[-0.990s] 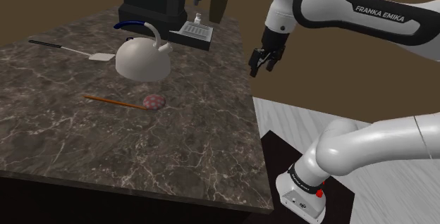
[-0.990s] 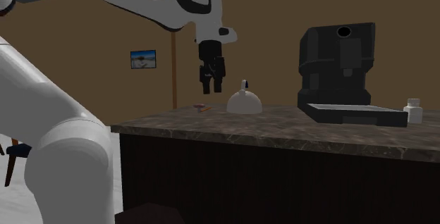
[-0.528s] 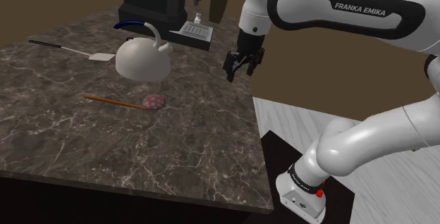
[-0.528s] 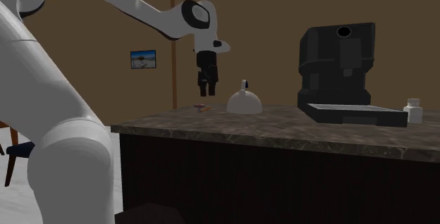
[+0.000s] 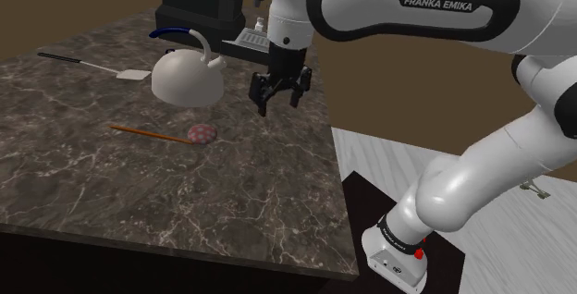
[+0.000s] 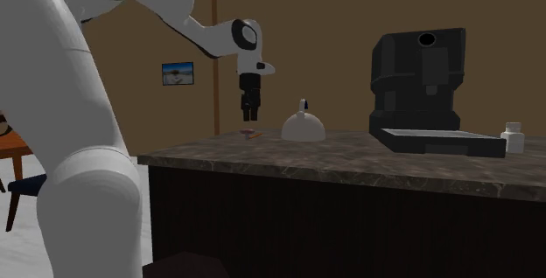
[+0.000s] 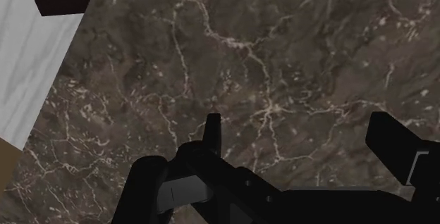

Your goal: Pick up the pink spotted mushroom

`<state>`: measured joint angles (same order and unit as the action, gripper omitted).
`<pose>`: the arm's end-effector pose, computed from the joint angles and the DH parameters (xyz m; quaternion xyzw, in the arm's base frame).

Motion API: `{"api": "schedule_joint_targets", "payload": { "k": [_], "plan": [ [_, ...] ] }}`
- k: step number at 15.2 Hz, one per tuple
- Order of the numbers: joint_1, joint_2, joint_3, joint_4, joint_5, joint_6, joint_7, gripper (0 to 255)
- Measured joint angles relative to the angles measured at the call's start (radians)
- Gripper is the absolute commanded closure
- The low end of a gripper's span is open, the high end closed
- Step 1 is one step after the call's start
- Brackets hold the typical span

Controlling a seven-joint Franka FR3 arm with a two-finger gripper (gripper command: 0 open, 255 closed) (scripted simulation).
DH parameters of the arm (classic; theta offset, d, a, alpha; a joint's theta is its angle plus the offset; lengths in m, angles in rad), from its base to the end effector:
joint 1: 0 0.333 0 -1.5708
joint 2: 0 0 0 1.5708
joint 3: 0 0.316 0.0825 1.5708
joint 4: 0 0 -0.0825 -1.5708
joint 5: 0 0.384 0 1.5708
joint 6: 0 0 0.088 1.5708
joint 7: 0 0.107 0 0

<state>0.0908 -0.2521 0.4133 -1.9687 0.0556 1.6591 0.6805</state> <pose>0.4090 0.2519 0.5622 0.9941 -0.0993 -0.0198 0.0402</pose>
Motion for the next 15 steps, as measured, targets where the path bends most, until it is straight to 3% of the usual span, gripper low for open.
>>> {"api": "schedule_joint_targets", "payload": {
  "k": [6, 12, 15],
  "plan": [
    [0.033, 0.231, 0.088, 0.206, -0.067, -0.003, 0.167, 0],
    [0.125, 0.496, 0.137, 0.491, -0.177, -0.068, 0.333, 0],
    [0.147, 0.542, 0.139, 0.515, -0.196, -0.054, 0.363, 0]
  ]
}}
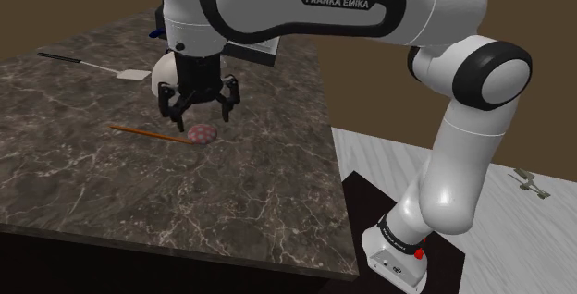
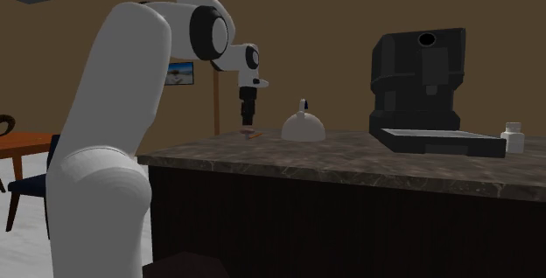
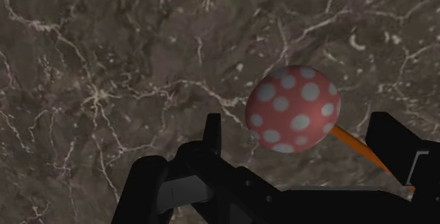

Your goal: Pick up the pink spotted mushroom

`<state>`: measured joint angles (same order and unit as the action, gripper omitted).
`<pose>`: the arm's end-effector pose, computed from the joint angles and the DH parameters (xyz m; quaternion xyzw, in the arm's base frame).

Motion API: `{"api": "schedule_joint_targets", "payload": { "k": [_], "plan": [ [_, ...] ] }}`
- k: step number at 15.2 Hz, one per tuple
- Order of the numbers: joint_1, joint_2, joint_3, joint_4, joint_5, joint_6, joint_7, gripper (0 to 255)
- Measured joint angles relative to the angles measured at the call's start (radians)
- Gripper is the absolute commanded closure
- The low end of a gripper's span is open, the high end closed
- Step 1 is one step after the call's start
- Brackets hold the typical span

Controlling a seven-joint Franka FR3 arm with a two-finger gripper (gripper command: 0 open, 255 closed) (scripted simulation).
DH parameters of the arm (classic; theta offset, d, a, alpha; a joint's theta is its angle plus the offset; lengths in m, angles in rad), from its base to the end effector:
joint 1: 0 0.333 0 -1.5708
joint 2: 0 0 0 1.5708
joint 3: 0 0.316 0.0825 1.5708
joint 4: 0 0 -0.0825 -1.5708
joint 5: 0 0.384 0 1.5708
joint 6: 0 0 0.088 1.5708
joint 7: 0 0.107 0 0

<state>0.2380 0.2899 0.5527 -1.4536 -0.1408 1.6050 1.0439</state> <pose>0.4804 0.4048 0.5319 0.9908 -0.1261 -0.0335 0.0346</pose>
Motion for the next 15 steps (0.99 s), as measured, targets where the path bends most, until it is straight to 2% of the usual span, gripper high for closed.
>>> {"api": "schedule_joint_targets", "payload": {
  "k": [6, 7, 15],
  "plan": [
    [-0.006, 0.002, -0.003, -0.077, -0.002, 0.078, 0.004, 0],
    [-0.005, 0.004, -0.003, -0.079, -0.003, 0.082, 0.005, 255],
    [-0.004, 0.005, -0.003, -0.08, -0.004, 0.085, 0.006, 255]
  ]
}}
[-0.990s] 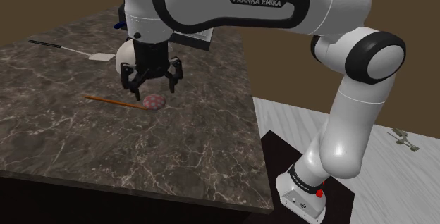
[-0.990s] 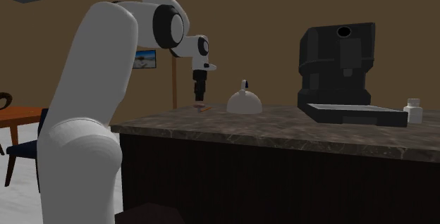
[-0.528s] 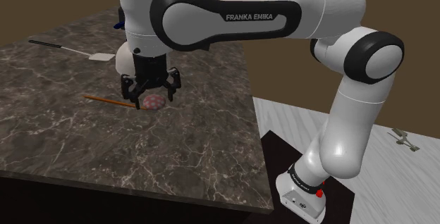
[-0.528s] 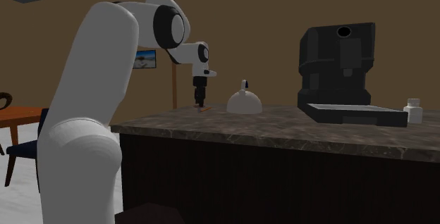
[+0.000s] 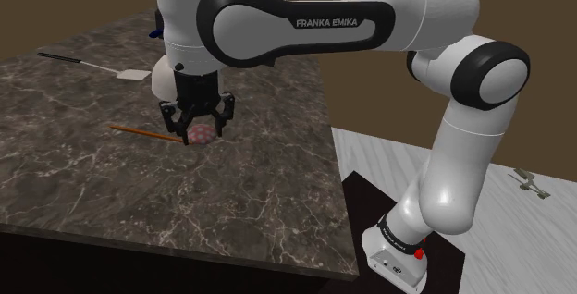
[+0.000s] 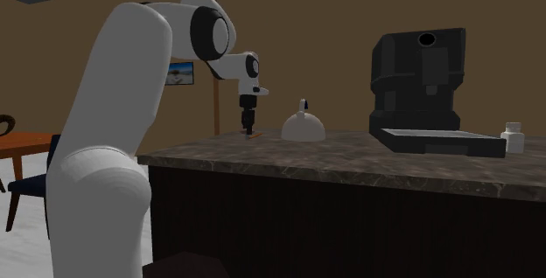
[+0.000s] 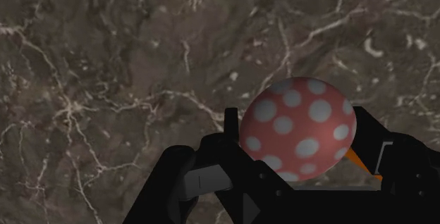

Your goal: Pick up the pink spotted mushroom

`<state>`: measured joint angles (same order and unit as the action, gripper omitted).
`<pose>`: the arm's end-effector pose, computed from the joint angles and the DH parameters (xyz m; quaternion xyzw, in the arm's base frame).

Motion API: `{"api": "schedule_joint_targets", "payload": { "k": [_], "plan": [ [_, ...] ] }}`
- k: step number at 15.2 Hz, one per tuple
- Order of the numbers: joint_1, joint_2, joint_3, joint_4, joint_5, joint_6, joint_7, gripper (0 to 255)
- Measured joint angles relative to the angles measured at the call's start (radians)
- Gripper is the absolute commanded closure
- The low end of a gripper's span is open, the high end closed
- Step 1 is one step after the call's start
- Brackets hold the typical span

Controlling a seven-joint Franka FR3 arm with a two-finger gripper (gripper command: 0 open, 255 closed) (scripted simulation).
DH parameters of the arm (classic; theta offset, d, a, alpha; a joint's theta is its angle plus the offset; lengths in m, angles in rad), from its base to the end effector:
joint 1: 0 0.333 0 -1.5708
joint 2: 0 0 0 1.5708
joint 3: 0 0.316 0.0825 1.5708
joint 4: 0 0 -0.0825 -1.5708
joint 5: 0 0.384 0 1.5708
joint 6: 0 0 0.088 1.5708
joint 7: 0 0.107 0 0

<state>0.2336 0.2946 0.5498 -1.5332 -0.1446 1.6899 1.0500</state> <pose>0.4816 0.4069 0.4987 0.9908 -0.1269 -0.0327 0.0341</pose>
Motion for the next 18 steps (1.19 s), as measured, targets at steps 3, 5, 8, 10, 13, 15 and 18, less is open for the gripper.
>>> {"api": "schedule_joint_targets", "payload": {
  "k": [3, 5, 8, 10, 13, 15, 18],
  "plan": [
    [0.0, 0.0, 0.0, 0.006, 0.0, -0.006, -0.001, 255],
    [0.003, 0.001, 0.001, 0.03, 0.0, -0.029, -0.001, 255],
    [0.008, 0.005, 0.002, 0.075, -0.001, -0.071, -0.001, 255],
    [0.012, 0.008, 0.003, 0.104, -0.002, -0.097, 0.0, 255],
    [0.016, 0.012, 0.004, 0.149, -0.004, -0.139, -0.002, 255],
    [0.02, 0.015, 0.005, 0.18, -0.005, -0.166, -0.001, 255],
    [0.031, 0.029, 0.006, 0.236, -0.012, -0.21, 0.001, 255]
  ]
}}
